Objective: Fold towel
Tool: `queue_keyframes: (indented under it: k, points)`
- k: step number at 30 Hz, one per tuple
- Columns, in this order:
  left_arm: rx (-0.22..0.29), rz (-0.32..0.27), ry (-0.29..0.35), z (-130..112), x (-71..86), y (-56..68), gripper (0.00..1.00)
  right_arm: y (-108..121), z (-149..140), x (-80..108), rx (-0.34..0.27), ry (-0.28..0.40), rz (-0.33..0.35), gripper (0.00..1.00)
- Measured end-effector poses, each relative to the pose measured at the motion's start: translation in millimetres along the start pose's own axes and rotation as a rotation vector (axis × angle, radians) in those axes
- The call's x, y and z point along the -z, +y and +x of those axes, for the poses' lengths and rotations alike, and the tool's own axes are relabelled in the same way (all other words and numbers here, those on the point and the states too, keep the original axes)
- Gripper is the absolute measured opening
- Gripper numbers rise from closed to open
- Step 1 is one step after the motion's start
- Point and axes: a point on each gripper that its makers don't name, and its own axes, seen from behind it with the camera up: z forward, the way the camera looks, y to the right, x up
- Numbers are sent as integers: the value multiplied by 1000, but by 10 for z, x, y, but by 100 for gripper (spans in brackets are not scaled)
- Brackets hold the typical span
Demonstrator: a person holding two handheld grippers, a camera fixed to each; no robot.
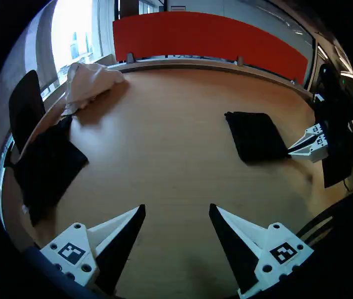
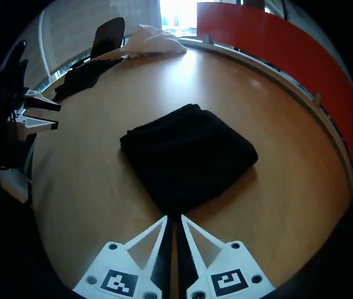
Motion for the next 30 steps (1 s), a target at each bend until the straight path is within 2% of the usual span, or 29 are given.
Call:
queue_keyframes:
  k: [10, 18, 30]
  points:
    - [-9, -8, 9, 0, -9, -27, 95, 125, 398, 213, 40, 43, -46, 4]
    - [-4, -10, 31, 65, -5, -53, 95, 319, 975, 475, 115, 102, -95, 4]
    - [-9, -14, 61, 177, 42, -79, 95, 523, 1780, 967, 217, 201, -136, 4]
